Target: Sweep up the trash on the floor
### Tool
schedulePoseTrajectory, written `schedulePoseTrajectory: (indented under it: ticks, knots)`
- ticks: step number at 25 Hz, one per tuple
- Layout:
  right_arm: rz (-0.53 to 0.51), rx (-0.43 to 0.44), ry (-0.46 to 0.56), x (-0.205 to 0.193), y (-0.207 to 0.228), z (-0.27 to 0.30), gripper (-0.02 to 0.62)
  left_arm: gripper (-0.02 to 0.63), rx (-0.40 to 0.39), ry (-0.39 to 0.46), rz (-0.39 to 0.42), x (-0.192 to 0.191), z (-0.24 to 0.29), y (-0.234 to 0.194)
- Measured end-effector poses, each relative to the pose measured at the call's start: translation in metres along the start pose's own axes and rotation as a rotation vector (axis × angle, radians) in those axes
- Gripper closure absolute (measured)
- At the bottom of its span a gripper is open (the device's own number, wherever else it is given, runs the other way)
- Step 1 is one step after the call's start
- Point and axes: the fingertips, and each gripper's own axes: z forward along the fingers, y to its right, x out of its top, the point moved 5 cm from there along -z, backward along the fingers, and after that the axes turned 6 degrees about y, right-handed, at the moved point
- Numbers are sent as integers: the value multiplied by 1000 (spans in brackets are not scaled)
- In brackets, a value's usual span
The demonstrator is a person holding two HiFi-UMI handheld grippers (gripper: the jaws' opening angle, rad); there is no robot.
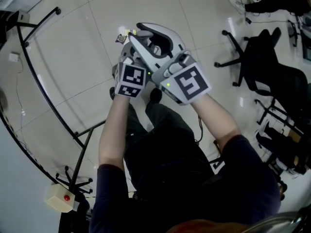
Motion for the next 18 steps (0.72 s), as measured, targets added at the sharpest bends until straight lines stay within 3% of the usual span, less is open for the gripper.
schedulePoseTrajectory:
  ticks: [6, 10, 18]
  knots:
    - [-2, 17, -8, -6, -2, 54, 485, 531, -24, 2, 31, -3, -4, -48]
    - [-11, -16, -13, -5, -1, 85, 485, 527, -87, -17, 107, 1, -4, -80]
    - [-23, -130, 24, 5, 7, 122, 485, 528, -221, -79, 178, 15, 4, -120]
